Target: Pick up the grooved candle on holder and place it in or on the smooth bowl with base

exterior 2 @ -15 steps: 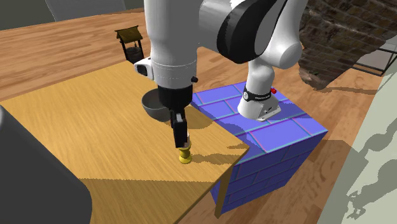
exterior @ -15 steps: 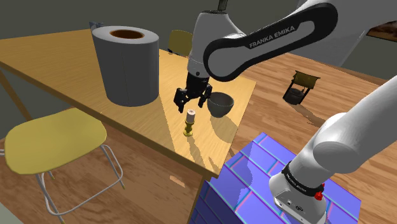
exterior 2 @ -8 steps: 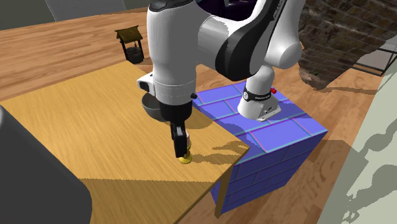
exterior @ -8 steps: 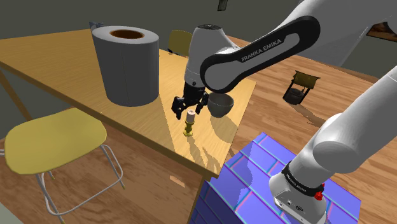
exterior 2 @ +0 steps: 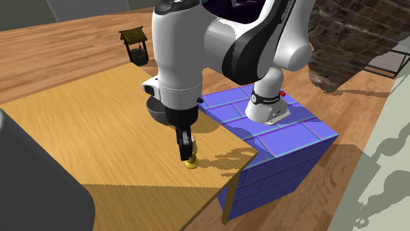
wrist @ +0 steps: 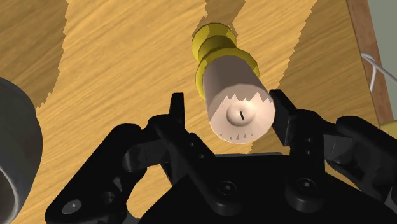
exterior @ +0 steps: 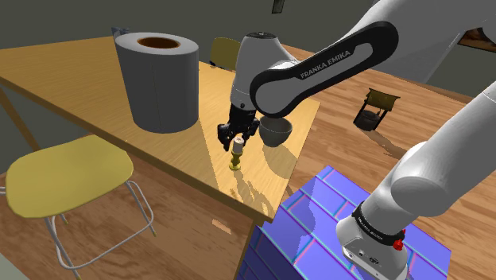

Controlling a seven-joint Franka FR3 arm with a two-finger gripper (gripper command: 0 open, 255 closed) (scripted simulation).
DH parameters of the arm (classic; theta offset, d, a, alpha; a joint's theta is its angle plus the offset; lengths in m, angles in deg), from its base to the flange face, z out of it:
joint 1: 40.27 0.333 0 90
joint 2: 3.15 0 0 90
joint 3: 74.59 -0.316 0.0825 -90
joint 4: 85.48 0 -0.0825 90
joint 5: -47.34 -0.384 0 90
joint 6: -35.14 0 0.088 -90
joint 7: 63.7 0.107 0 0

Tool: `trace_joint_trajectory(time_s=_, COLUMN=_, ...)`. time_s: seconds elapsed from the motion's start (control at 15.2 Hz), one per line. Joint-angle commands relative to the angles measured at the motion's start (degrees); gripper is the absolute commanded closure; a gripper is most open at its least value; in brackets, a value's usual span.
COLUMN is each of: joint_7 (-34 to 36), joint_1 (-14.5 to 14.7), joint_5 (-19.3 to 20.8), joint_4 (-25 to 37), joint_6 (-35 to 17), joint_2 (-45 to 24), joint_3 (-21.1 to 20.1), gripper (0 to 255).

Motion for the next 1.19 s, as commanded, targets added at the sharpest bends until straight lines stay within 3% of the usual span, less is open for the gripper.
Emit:
trace_joint_trajectory(time_s=0.0, joint_7=0.0, joint_1=0.0, joint_5=0.0, joint_4=0.0, joint_6=0.0, joint_2=0.0, joint_3=0.0, gripper=255)
trace_joint_trajectory(time_s=0.53, joint_7=0.0, joint_1=0.0, joint_5=0.0, joint_4=0.0, joint_6=0.0, joint_2=0.0, joint_3=0.0, gripper=255)
trace_joint_trajectory(time_s=1.12, joint_7=-1.6, joint_1=0.3, joint_5=-2.0, joint_4=3.3, joint_6=7.5, joint_2=4.5, joint_3=0.8, gripper=255)
